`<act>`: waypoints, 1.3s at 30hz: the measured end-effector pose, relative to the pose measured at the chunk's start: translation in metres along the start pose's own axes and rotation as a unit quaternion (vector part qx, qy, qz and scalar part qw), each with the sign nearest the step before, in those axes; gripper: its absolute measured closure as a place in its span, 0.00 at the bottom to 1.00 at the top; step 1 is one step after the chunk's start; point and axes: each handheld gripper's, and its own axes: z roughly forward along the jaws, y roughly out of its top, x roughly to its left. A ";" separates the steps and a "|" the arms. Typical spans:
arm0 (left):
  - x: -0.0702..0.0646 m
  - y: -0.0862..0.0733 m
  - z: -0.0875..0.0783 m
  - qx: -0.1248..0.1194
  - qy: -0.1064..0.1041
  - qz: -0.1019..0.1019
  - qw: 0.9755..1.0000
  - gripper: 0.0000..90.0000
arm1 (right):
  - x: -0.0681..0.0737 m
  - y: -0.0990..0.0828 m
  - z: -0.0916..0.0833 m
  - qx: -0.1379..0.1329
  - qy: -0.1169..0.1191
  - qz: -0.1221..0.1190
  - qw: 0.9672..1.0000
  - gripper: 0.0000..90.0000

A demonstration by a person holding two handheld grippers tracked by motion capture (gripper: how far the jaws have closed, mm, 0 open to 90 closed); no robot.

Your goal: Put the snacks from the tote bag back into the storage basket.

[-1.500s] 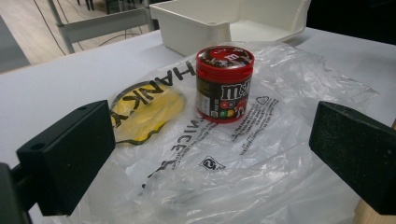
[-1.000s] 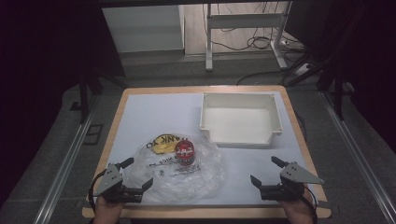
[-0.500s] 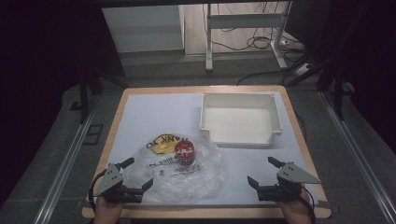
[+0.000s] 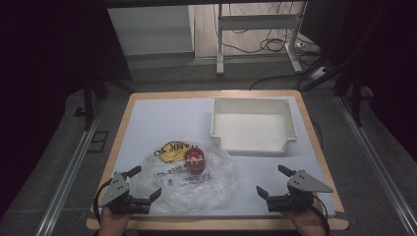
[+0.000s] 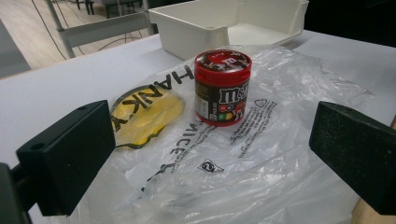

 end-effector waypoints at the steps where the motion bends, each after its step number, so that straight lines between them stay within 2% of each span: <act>1: 0.000 0.000 0.000 0.000 0.000 0.000 1.000 0.00 | 0.000 0.000 0.000 -0.001 0.001 0.001 1.000 0.01; 22: -0.001 0.001 0.000 -0.003 -0.001 0.002 1.000 0.00 | 0.008 0.010 0.009 -0.024 -0.014 0.012 1.000 0.02; 28: -0.001 0.001 -0.001 -0.004 -0.001 0.003 1.000 0.00 | 0.011 0.010 0.011 -0.033 -0.024 0.000 0.999 0.03; 39: 0.000 0.001 -0.001 -0.006 0.000 0.003 1.000 0.00 | 0.019 0.014 0.020 -0.028 -0.020 -0.009 0.999 0.02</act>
